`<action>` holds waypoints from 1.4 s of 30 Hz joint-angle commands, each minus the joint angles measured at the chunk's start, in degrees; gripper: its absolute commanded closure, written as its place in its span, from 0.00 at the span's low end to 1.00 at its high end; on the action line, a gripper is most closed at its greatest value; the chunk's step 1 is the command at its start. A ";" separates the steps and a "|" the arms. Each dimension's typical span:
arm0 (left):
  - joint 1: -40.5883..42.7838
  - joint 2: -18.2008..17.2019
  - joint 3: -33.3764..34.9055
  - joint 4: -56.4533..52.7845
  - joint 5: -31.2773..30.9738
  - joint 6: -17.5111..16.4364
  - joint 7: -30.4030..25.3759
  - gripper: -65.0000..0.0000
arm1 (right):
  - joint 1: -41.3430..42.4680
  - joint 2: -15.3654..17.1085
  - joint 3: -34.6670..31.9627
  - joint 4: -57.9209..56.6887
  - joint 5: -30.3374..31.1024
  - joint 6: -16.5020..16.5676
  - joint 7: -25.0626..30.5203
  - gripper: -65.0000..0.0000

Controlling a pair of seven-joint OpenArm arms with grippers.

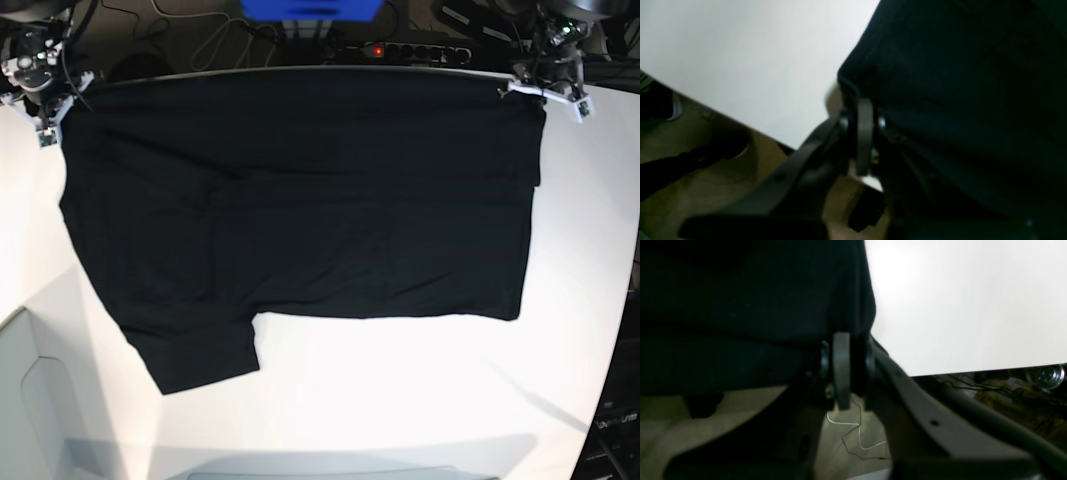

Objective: Fold the T-shirt properly
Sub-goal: 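Release the edge and move both grippers to the hem corners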

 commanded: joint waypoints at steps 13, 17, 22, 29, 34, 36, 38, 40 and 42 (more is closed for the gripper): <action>0.97 1.07 -4.23 5.84 -0.04 0.30 -1.03 0.30 | 0.69 0.23 4.60 3.58 -0.38 -0.72 0.97 0.55; -0.44 1.95 -6.69 10.15 -0.04 0.30 -1.03 0.31 | 4.38 -0.38 4.86 4.37 -0.38 -0.72 0.53 0.53; -6.59 1.69 -8.45 11.64 0.49 0.30 -1.03 0.30 | 13.00 -0.56 4.86 3.93 -0.47 -0.72 0.35 0.53; -14.24 1.60 -8.45 11.38 0.67 0.48 -1.03 0.30 | 24.60 -0.38 3.72 2.44 -3.99 -0.72 -4.40 0.53; -21.28 1.60 -7.92 9.01 0.67 0.57 -0.42 0.30 | 34.71 -0.30 -2.79 -6.00 -7.94 -0.72 -4.31 0.51; -25.23 1.60 -7.31 8.48 0.84 0.57 2.57 0.30 | 39.19 -0.30 -5.34 -10.66 -8.03 -0.72 -4.31 0.47; -29.19 1.60 -6.61 6.90 2.60 0.66 4.95 0.30 | 43.41 -0.30 -7.45 -15.23 -8.03 -0.72 -4.31 0.44; -33.23 1.60 -4.94 4.96 6.73 0.39 5.83 0.30 | 47.72 -0.30 -9.12 -20.07 -8.03 -0.72 -3.34 0.43; -36.57 1.60 -2.21 2.41 10.86 0.30 5.91 0.30 | 51.24 -0.30 -10.52 -24.99 -8.03 -0.72 -0.71 0.43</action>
